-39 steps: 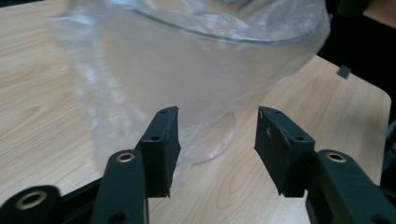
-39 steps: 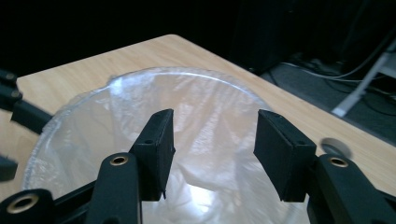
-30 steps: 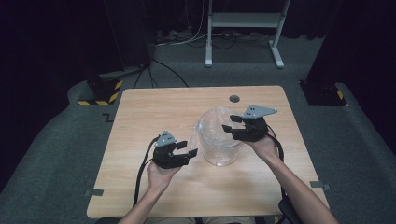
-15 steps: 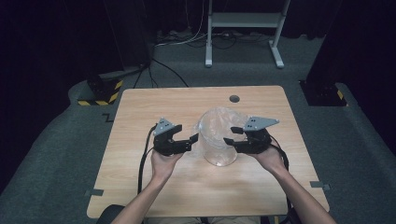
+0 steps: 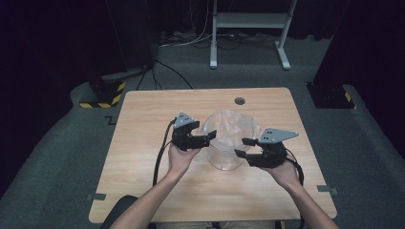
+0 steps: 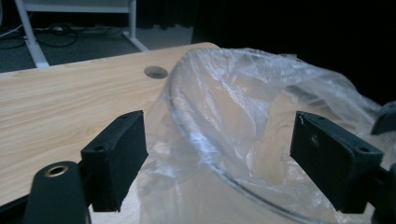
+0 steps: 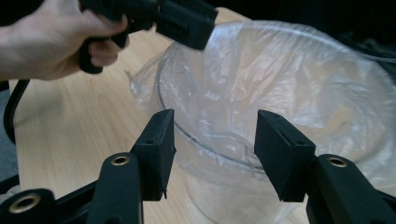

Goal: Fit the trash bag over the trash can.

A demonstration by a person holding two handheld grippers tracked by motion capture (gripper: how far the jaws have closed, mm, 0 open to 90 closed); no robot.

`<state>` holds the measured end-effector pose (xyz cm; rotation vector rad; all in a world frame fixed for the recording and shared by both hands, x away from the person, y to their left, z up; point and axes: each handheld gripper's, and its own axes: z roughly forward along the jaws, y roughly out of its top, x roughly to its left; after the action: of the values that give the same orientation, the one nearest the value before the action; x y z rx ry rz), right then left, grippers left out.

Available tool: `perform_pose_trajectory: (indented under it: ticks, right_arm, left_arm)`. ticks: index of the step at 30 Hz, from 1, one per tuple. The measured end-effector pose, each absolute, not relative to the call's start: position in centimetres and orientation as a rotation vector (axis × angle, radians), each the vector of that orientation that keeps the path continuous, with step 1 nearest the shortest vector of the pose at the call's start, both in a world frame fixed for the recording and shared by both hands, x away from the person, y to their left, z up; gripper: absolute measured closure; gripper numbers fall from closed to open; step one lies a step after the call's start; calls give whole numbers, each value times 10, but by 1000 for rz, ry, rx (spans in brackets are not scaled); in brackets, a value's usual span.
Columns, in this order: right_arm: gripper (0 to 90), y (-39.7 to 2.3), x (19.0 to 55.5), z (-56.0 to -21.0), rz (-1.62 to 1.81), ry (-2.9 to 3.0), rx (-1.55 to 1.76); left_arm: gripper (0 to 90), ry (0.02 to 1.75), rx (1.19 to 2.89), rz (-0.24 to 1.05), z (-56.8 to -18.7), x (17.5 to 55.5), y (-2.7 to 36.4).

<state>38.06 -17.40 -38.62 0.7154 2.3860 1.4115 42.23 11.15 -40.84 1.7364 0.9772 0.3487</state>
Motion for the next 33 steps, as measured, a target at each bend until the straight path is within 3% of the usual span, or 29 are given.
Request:
perform_pose_trajectory:
  ticks: [12, 19, 25, 33]
  right_arm:
    - [515, -196, 409, -366, 1413, 2119, 925]
    - [641, -191, 433, -382, 1301, 2167, 962]
    - [874, -192, 450, -387, 1284, 2166, 970]
    - [898, -198, 467, -392, 1317, 2131, 1032]
  left_arm:
    - [249, 969, 1761, 346, -413, 417, 108]
    - [253, 956, 1756, 346, -411, 405, 116]
    - [269, 941, 1755, 335, -412, 394, 124]
    - [299, 908, 1763, 340, -410, 379, 130]
